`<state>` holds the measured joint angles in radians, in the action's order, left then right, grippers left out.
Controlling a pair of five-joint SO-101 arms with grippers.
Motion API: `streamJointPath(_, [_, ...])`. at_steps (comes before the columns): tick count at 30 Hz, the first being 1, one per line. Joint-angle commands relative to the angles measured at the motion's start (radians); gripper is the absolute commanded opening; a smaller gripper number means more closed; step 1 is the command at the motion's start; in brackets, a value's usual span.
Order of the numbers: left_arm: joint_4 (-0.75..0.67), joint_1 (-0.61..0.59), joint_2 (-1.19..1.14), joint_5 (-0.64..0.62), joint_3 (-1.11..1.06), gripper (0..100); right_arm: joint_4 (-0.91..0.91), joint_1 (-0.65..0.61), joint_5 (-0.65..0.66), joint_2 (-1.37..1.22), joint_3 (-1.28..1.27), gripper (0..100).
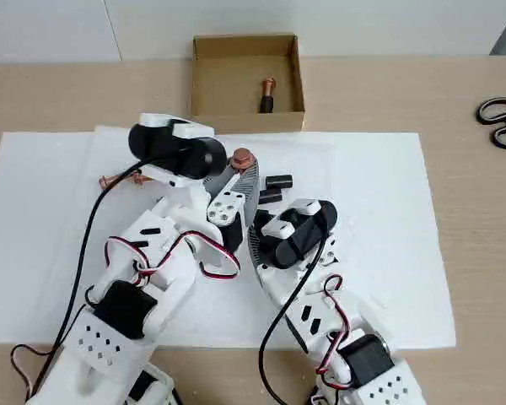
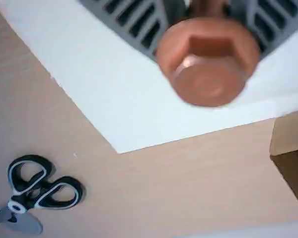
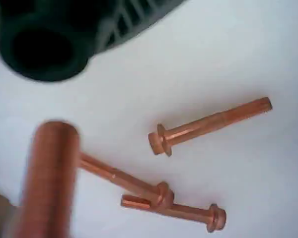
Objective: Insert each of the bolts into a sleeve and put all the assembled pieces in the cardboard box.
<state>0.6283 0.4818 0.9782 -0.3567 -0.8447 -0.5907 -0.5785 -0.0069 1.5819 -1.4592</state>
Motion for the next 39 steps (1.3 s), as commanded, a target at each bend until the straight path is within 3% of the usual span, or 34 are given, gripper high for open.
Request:
streamJointPath(1, [-0.032,0.006,0.006,-0.044,0.007,1,0.019,-0.005,-0.012,0.021,0.008,0.4])
streamJointPath(20, [0.025,0.051,0.002,-0.046,0.005,1,0.019,-0.005,-0.012,0.025,0.008,0.4])
streamJointPath(39, [0.023,0.054,0.000,-0.043,-0.143,1,0.018,-0.007,-0.012,0.025,0.008,0.4])
